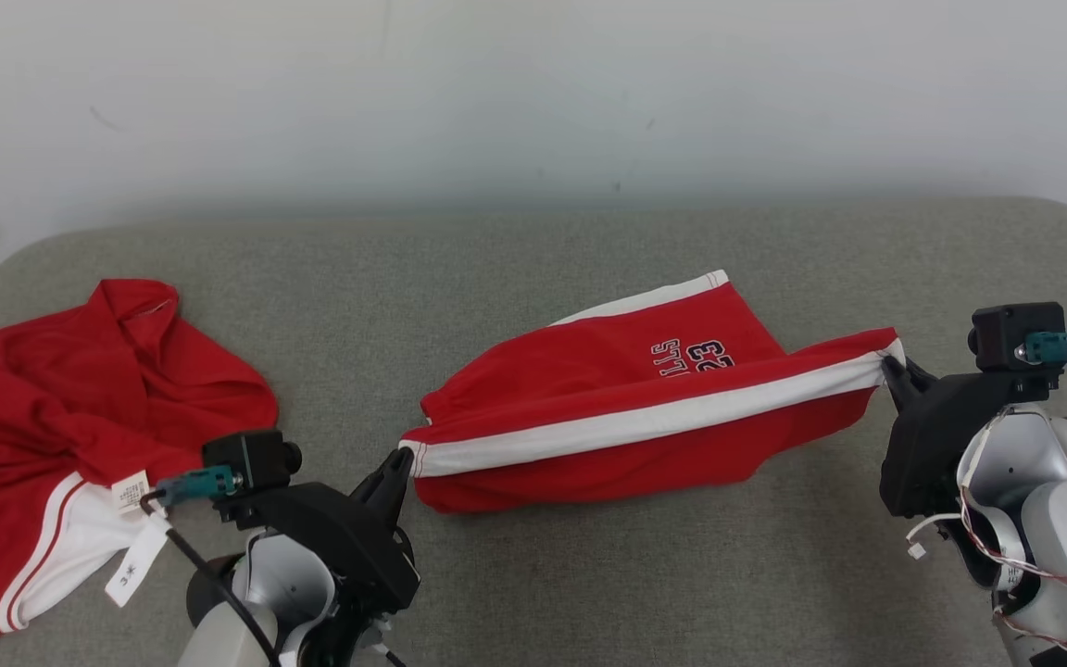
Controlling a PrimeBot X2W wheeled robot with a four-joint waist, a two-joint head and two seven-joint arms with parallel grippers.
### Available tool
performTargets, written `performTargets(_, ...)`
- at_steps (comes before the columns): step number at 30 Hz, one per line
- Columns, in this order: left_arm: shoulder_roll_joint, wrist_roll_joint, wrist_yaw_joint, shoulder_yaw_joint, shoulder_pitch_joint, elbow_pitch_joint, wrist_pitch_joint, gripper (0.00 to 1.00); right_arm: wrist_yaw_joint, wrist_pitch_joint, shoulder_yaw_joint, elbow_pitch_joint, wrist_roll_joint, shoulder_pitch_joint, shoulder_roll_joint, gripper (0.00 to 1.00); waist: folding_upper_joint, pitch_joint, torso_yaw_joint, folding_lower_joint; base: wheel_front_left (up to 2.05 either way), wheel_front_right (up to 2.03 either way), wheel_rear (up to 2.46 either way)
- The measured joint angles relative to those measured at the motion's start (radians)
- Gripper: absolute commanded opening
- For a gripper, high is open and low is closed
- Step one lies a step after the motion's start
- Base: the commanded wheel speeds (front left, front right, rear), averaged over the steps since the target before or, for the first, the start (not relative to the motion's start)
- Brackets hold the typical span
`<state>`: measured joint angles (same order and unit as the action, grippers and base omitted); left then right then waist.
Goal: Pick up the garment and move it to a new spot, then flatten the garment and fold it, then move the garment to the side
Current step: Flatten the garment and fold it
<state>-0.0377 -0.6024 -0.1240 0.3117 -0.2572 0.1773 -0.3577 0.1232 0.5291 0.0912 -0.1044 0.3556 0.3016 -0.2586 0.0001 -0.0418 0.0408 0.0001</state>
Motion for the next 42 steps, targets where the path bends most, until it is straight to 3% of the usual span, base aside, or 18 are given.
performTargets(8, 0.001, -0.025, 0.000, 0.053, -0.118, 0.062, 0.029, 0.00, -0.009, 0.020, 0.010, -0.086, -0.007, 0.124, -0.007, 0.00, 0.0000, -0.072, 0.034, 0.0000, 0.00, 0.00, 0.00)
performTargets(25, 0.003, -0.145, 0.000, 0.155, -0.310, 0.201, 0.207, 0.00, -0.032, 0.004, 0.034, -0.320, -0.022, 0.402, 0.002, 0.00, 0.0001, -0.219, 0.070, 0.0001, 0.00, 0.00, 0.00)
performTargets(33, 0.004, -0.241, 0.000, 0.217, -0.377, 0.296, 0.305, 0.00, -0.032, -0.048, 0.030, -0.468, -0.016, 0.508, 0.048, 0.00, 0.0002, -0.266, 0.085, 0.0001, 0.00, 0.00, 0.00)
performTargets(34, 0.004, -0.247, 0.000, 0.224, -0.384, 0.303, 0.314, 0.05, -0.032, -0.055, 0.030, -0.481, -0.016, 0.511, 0.048, 0.00, 0.0002, -0.268, 0.087, 0.0000, 0.00, 0.00, 0.00)
performTargets(36, 0.005, -0.259, 0.000, 0.235, -0.400, 0.321, 0.334, 0.39, -0.033, -0.067, 0.030, -0.510, -0.016, 0.520, 0.050, 0.00, 0.0000, -0.273, 0.090, -0.0001, 0.00, 0.00, 0.00)
performTargets(38, 0.004, -0.282, 0.000, 0.247, -0.414, 0.338, 0.359, 0.96, -0.032, -0.082, 0.026, -0.535, -0.014, 0.535, 0.056, 0.00, 0.0000, -0.275, 0.092, 0.0000, 0.00, 0.00, 0.00)
performTargets(39, 0.004, -0.291, 0.000, 0.252, -0.420, 0.349, 0.368, 1.00, -0.032, -0.091, 0.023, -0.546, -0.013, 0.541, 0.060, 0.26, 0.0001, -0.276, 0.093, 0.0000, 0.00, 0.00, 0.00)
performTargets(40, 0.004, -0.297, 0.000, 0.256, -0.428, 0.358, 0.378, 1.00, -0.032, -0.103, 0.019, -0.557, -0.013, 0.548, 0.065, 1.00, 0.0001, -0.276, 0.093, -0.0001, 0.00, 0.00, 0.00)
performTargets(42, 0.004, -0.308, 0.000, 0.263, -0.437, 0.372, 0.396, 1.00, -0.032, -0.128, 0.012, -0.580, -0.011, 0.565, 0.068, 1.00, 0.0000, -0.275, 0.094, -0.0001, 0.00, 0.00, 0.00)
